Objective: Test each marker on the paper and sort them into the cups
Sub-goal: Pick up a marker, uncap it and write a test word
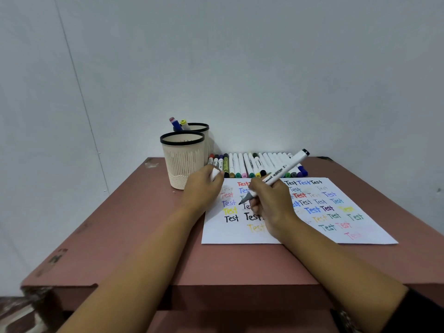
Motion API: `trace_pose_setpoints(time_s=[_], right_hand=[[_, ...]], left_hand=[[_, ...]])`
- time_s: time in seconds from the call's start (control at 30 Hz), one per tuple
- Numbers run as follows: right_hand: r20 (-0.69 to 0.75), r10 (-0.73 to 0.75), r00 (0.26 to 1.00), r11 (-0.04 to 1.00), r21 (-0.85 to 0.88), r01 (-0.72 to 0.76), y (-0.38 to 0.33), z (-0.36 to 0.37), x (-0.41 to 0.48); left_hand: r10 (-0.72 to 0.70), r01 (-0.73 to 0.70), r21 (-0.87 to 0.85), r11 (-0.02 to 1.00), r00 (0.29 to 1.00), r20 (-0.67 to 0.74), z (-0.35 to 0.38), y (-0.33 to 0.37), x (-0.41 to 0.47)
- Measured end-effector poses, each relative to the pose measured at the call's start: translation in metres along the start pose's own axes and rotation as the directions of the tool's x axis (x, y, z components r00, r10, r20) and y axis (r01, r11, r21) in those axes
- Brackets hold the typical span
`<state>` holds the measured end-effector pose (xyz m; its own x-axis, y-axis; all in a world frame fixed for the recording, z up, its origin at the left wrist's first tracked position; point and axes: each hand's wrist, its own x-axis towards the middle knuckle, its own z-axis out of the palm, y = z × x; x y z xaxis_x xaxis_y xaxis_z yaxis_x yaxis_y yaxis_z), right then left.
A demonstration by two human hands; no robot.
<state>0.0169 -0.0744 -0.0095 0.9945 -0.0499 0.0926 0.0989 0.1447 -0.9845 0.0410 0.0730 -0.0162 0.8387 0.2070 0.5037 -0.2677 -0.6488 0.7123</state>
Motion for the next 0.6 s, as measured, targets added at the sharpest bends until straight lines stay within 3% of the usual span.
trace_pose_setpoints(time_s=[0.17, 0.33, 0.5, 0.6], right_hand=[[0.071, 0.101, 0.992, 0.990, 0.089, -0.107, -0.003, -0.004, 0.004], [0.077, 0.150, 0.986, 0.959, 0.230, -0.164, -0.012, -0.007, 0.005], [0.060, 0.102, 0.993, 0.952, 0.284, -0.115, -0.017, -0.010, 0.009], [0.052, 0.084, 0.995, 0.950, 0.297, -0.095, -0.017, -0.012, 0.012]], left_hand=[[0.032, -0.032, 0.018, 0.999, 0.999, -0.017, -0.002, 0.006, -0.003], [-0.061, 0.081, -0.135, 0.988, 0.988, 0.144, -0.001, 0.013, -0.007], [-0.062, 0.090, -0.131, 0.987, 0.977, 0.204, 0.000, 0.008, -0.006], [-0.056, 0.101, -0.222, 0.970, 0.978, 0.199, 0.000, 0.007, -0.006]])
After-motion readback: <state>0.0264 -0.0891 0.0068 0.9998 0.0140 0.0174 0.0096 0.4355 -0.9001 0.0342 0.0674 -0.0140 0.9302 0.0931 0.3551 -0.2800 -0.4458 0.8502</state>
